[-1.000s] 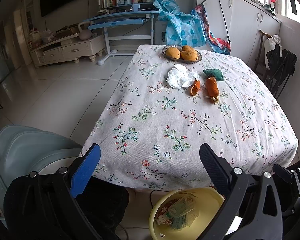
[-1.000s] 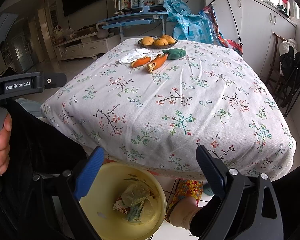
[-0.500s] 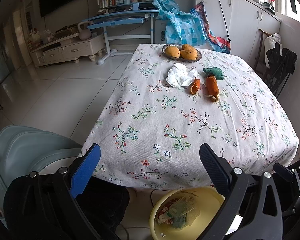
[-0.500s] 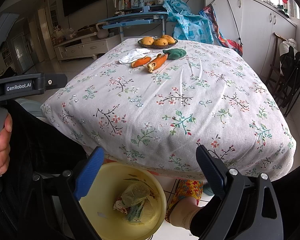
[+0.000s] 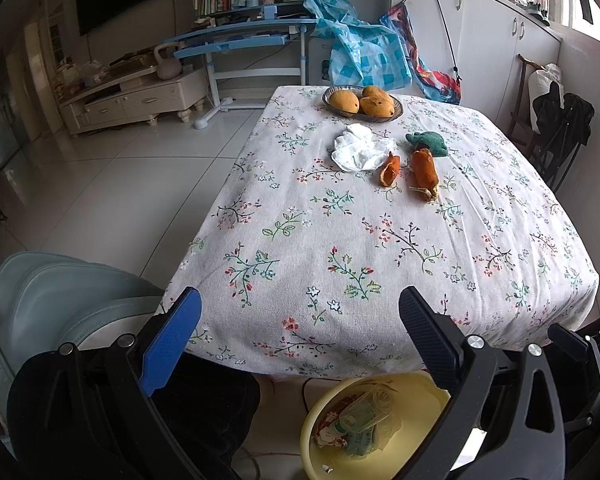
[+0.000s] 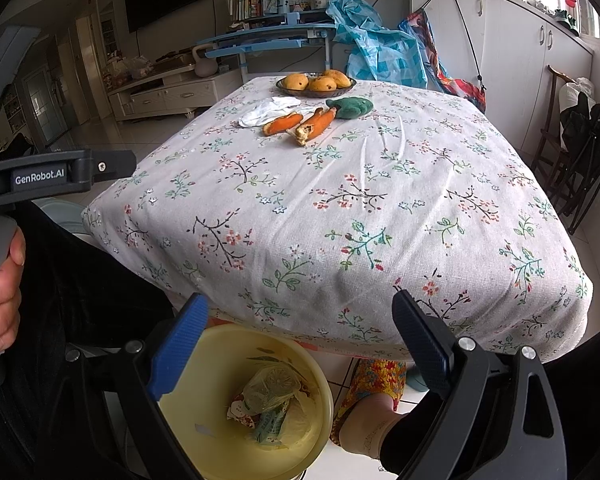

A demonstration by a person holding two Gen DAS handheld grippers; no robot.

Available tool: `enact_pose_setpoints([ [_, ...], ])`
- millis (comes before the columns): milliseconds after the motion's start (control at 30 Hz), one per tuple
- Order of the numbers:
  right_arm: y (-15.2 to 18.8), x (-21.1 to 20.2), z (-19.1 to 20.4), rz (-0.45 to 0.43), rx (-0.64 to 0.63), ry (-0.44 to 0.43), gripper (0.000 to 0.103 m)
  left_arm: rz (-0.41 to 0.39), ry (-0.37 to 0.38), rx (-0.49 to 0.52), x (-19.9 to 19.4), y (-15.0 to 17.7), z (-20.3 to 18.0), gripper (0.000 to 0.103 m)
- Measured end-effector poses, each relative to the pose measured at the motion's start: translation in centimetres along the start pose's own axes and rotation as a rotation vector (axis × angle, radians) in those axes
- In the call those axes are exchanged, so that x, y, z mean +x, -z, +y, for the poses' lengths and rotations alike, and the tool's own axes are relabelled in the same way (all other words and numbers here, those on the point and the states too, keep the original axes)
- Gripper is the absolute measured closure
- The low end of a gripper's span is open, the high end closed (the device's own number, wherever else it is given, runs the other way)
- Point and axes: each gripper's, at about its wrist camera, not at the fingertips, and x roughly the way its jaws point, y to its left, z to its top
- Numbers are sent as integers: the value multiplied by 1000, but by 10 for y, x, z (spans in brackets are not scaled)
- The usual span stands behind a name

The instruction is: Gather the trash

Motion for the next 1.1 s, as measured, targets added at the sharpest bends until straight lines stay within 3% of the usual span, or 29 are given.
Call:
enact_pose_setpoints([
  [1100,0,0,0,-3,1,0,14,7,-2,9,3,5,0,7],
])
